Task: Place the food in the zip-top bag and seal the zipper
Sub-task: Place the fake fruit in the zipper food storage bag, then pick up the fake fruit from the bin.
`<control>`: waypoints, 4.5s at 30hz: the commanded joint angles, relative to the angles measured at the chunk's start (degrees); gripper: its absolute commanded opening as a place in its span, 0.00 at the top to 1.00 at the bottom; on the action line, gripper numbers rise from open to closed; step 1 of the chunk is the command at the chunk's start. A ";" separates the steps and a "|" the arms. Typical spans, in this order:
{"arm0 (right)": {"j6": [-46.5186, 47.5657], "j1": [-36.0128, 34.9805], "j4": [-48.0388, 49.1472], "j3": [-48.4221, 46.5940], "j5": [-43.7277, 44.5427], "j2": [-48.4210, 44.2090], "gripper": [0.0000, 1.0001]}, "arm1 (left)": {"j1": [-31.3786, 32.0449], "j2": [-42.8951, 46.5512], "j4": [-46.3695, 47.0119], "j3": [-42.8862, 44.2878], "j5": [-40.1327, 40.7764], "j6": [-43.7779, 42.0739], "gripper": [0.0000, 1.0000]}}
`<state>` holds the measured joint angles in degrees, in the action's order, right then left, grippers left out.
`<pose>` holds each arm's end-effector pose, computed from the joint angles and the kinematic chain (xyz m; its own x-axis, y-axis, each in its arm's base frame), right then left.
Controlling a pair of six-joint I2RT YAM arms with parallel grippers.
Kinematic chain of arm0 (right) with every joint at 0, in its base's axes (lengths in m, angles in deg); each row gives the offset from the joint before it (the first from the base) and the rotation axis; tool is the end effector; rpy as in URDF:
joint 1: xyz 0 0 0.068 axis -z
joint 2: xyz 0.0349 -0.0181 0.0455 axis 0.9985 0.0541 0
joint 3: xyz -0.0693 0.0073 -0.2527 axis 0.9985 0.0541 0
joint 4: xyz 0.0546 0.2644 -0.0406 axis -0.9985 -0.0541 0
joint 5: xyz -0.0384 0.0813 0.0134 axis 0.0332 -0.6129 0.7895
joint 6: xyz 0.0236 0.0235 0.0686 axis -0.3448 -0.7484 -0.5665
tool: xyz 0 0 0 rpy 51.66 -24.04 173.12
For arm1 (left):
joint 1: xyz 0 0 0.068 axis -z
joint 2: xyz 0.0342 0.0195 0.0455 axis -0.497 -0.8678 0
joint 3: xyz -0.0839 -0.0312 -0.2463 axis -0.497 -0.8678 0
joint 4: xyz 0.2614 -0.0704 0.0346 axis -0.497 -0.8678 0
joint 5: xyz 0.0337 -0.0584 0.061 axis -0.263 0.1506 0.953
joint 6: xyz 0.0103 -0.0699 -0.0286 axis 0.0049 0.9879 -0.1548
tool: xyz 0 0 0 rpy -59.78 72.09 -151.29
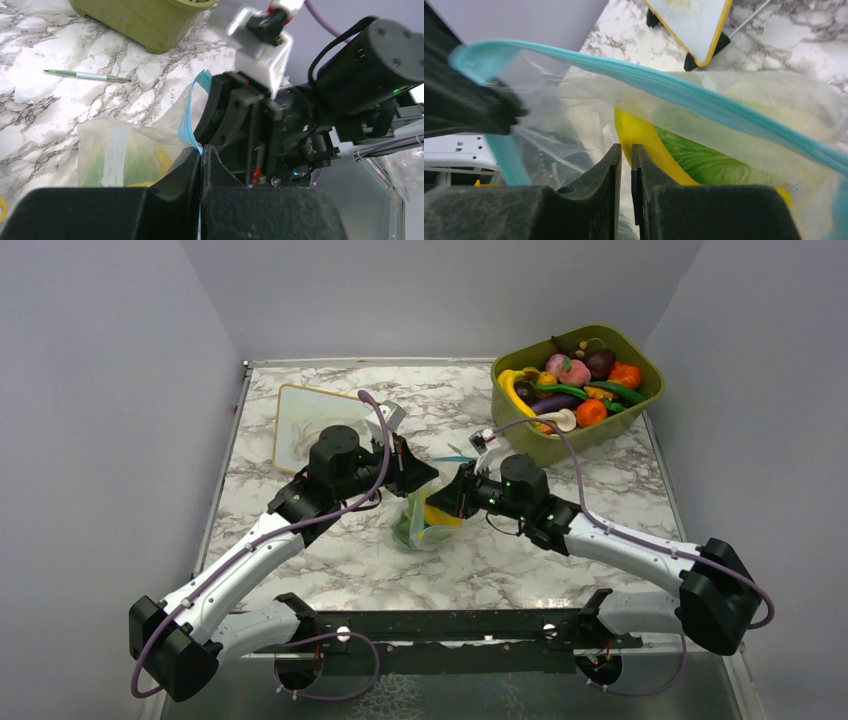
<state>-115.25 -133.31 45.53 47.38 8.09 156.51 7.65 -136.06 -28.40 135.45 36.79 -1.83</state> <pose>0.2059 0.2397 0.2429 -0.6879 0.1459 -0.7110 -0.5622 0.5123 0.6492 0.2101 -0.1920 0.3361 -0.5544 -0.1407 -0.8203 0.6754 0.4999 -0.5422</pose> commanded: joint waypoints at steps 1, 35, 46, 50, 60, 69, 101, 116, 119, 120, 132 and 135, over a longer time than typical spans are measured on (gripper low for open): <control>-1.86 -1.70 4.04 1.73 3.96 3.73 0.87 | -0.27 1.68 4.17 -0.48 -1.03 1.67 1.00; 15.76 -1.93 -31.63 -20.88 26.03 -11.60 0.50 | -0.20 5.93 0.66 -7.12 -2.38 -23.89 1.00; 23.20 3.69 -30.56 -23.73 37.97 -6.08 0.48 | -0.19 9.84 6.11 -13.59 -2.17 -24.44 1.00; 22.97 9.37 -30.35 -24.89 35.15 -3.23 0.47 | -0.08 10.62 6.43 -14.10 -2.44 -23.87 1.00; 19.88 20.52 -26.65 -24.79 27.79 3.32 0.49 | 0.02 11.00 7.27 -14.87 -2.78 -23.10 1.00; 19.54 28.85 -23.45 -27.91 25.76 9.48 0.50 | 0.04 11.00 6.66 -14.72 -2.34 -23.53 1.00; 23.39 39.91 -13.28 -48.28 15.29 39.22 0.46 | 0.99 10.96 4.08 -14.34 2.73 -27.42 1.00; 0.48 39.91 -10.94 -53.37 21.75 48.77 0.48 | 0.97 10.64 4.19 -14.52 2.52 -27.34 1.00; -5.46 39.91 -12.73 -53.38 23.57 49.55 0.48 | 0.98 10.52 4.29 -14.52 2.20 -27.30 1.00; -6.98 39.93 -13.43 -53.35 24.12 49.79 0.47 | 1.04 10.60 4.28 -14.56 2.07 -27.30 1.00; -22.85 40.01 -23.58 -57.13 28.74 53.77 0.47 | 1.00 10.94 4.20 -14.54 2.25 -27.45 1.00; -23.30 40.00 -21.58 -56.33 27.42 54.11 0.50 | 0.96 11.03 4.21 -14.52 2.34 -27.54 1.00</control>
<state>-134.55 -93.64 24.81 -8.29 33.85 208.83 8.48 -125.59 -24.77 121.04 38.36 -28.50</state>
